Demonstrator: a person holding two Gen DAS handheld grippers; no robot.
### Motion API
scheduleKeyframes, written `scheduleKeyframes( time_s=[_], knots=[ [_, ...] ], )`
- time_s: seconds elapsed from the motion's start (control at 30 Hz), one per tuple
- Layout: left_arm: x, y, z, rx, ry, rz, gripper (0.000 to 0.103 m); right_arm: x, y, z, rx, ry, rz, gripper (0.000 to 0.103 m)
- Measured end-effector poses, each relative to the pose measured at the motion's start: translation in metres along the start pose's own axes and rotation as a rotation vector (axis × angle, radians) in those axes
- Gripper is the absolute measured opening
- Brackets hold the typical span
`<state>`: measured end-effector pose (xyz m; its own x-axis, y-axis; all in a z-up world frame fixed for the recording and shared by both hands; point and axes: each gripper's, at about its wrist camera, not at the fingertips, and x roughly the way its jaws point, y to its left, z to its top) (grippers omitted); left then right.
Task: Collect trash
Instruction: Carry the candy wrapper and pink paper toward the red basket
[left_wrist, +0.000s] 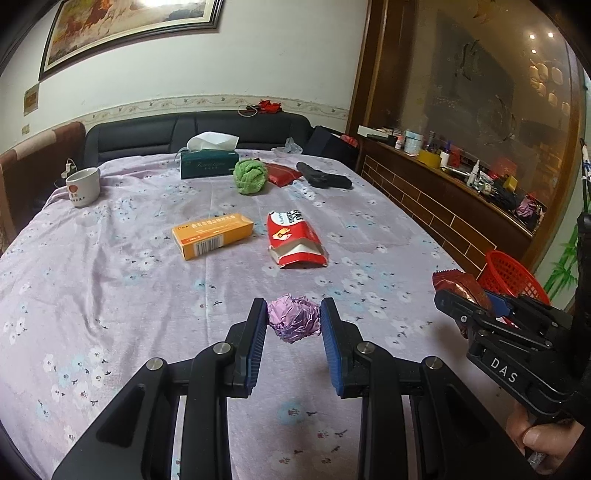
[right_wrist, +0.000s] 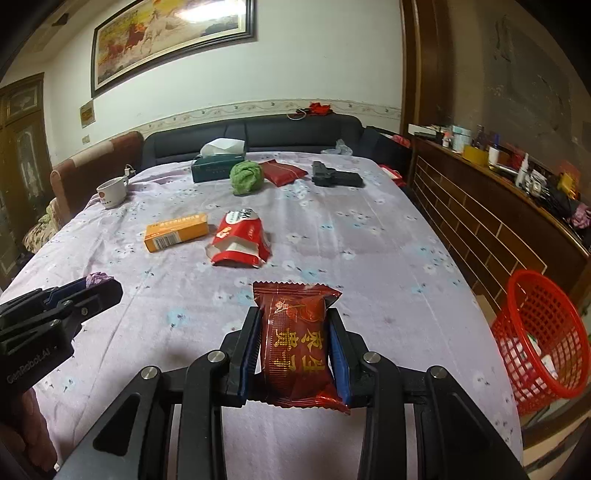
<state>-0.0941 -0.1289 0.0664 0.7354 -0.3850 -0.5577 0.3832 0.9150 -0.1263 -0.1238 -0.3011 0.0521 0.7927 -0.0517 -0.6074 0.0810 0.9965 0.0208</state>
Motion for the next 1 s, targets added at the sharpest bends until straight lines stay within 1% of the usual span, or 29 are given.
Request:
scheduleKeyframes(
  time_s=[0.1, 0.33, 0.53, 0.7, 0.87, 1.0],
  knots=[
    [-0.004, -0.004, 0.000, 0.006, -0.004, -0.002, 0.028, -0.005, -0.003, -0.002, 0.001, -0.012, -0.018, 0.037],
    [-0.008, -0.011, -0.001, 0.018, -0.007, 0.001, 0.028, -0.014, -0.006, -0.005, 0.003, -0.035, -0.026, 0.037],
    [-0.010, -0.019, -0.002, 0.027, 0.001, -0.005, 0.028, -0.017, -0.012, -0.008, 0.015, -0.038, -0.028, 0.037],
    [-0.021, -0.026, -0.006, 0.036, -0.011, -0.011, 0.028, -0.022, -0.013, -0.012, 0.014, -0.038, -0.032, 0.037],
    [-0.034, -0.027, -0.008, 0.038, -0.024, -0.011, 0.028, -0.034, -0.011, -0.014, 0.010, -0.056, -0.033, 0.037],
    [-0.034, -0.025, -0.009, 0.038, -0.025, -0.009, 0.028, -0.043, -0.007, -0.015, 0.001, -0.073, -0.033, 0.037]
  ],
)
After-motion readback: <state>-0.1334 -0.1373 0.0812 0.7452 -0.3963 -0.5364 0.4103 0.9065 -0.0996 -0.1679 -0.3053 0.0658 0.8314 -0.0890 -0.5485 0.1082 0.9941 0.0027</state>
